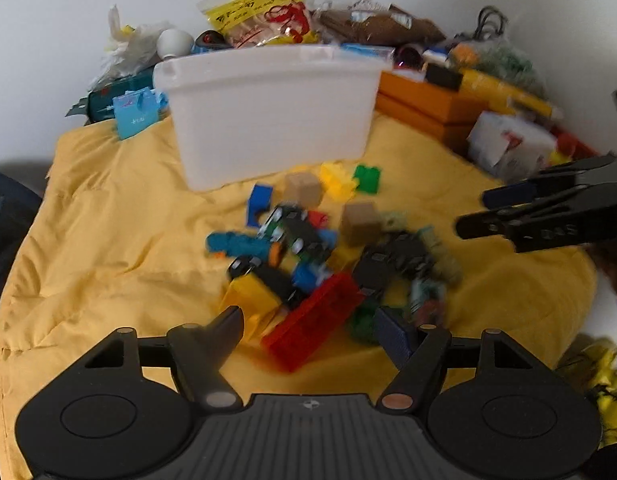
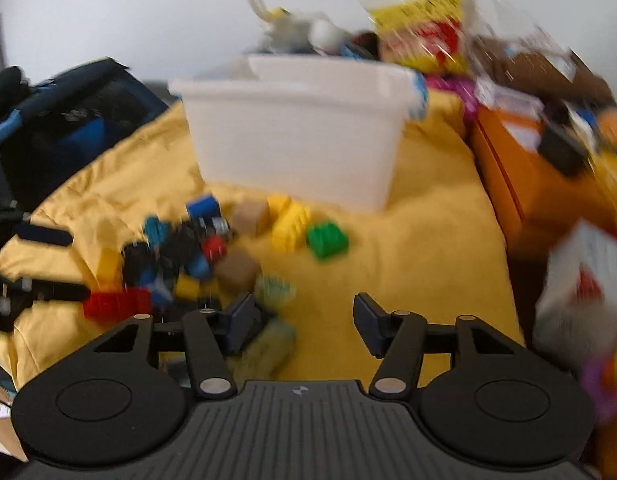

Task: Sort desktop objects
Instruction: 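Grasp the red brick with the left tool while the right tool grasps the beige toy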

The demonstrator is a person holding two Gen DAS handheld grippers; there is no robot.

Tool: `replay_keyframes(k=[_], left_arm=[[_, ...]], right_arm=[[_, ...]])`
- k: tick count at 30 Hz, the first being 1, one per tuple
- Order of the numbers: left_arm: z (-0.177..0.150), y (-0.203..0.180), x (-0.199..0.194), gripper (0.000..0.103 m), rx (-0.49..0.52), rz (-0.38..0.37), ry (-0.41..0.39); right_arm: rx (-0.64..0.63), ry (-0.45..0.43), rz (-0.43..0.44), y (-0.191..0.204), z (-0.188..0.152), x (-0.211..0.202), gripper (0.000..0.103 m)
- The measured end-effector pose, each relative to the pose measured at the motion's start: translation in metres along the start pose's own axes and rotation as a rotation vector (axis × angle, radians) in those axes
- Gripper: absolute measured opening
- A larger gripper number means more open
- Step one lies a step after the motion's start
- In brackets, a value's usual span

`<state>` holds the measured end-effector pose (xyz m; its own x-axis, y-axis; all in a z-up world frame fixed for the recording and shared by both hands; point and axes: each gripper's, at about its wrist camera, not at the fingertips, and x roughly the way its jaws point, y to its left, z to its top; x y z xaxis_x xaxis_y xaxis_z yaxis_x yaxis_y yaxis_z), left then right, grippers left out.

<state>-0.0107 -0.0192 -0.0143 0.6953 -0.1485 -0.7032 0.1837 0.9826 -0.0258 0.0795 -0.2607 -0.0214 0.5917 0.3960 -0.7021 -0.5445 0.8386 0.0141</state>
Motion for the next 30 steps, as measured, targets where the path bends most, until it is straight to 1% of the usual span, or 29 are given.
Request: replay_keyframes(k=[3,5,7,10,12,14,16,18,19,20,21,22,23,25,27,29,30], left_arm=[[-0.007,0.004,0.011,0.071,-0.007,-0.017,0.013],[-0.008,0.003,0.016,0.067,0.010,-0.036,0.017],[-0.009,0.000,0.018,0.066,0.020,-0.034,0.023],[-0.009,-0.004,0.023,0.066,0.019,-0.020,0.023],[-0.009,-0.007,0.027,0.066,0.036,-0.016,0.027],[-0.009,-0.010,0.031,0.066,0.051,-0.001,0.036],[-0.009,-0.013,0.034,0.066,0.055,0.002,0.041],[-0.009,-0.014,0.037,0.062,0.048,0.003,0.057],[-0.008,-0.015,0.038,0.056,0.043,0.008,0.060],[-0.007,-0.016,0.038,0.043,0.043,0.009,0.062],[-0.005,-0.017,0.039,0.041,0.044,0.001,0.065],[-0.004,-0.019,0.039,0.040,0.045,-0.004,0.064],[-0.003,-0.020,0.040,0.040,0.045,-0.008,0.067],[-0.002,-0.020,0.041,0.040,0.028,-0.003,0.073],[0.000,-0.020,0.038,0.041,0.009,0.004,0.070],[0.002,-0.022,0.036,0.048,0.000,0.015,0.056],[0.002,-0.023,0.036,0.049,-0.002,0.013,0.052]], right_arm=[[-0.014,0.031,-0.026,0.012,-0.010,0.006,0.058],[-0.023,0.048,-0.050,0.020,-0.017,0.009,0.051],[0.000,0.060,-0.067,0.023,-0.028,0.011,0.047],[0.015,0.054,-0.071,0.026,-0.032,0.012,0.047],[0.013,0.047,-0.063,0.027,-0.033,0.015,0.047],[-0.002,0.053,-0.066,0.028,-0.033,0.021,0.047],[0.007,0.063,-0.051,0.024,-0.033,0.027,0.047],[-0.003,0.066,-0.042,0.022,-0.033,0.034,0.047],[-0.007,0.064,-0.038,0.021,-0.033,0.036,0.047],[-0.001,0.062,-0.032,0.020,-0.033,0.038,0.047],[0.011,0.062,-0.025,0.018,-0.032,0.038,0.047],[0.017,0.060,-0.009,0.017,-0.031,0.038,0.043],[0.014,0.059,0.013,0.016,-0.031,0.037,0.034],[-0.005,0.054,0.029,0.016,-0.031,0.036,0.033],[0.007,0.063,0.046,0.011,-0.033,0.035,0.031],[0.006,0.073,0.046,0.009,-0.032,0.033,0.033],[0.005,0.066,0.043,0.008,-0.031,0.032,0.035]])
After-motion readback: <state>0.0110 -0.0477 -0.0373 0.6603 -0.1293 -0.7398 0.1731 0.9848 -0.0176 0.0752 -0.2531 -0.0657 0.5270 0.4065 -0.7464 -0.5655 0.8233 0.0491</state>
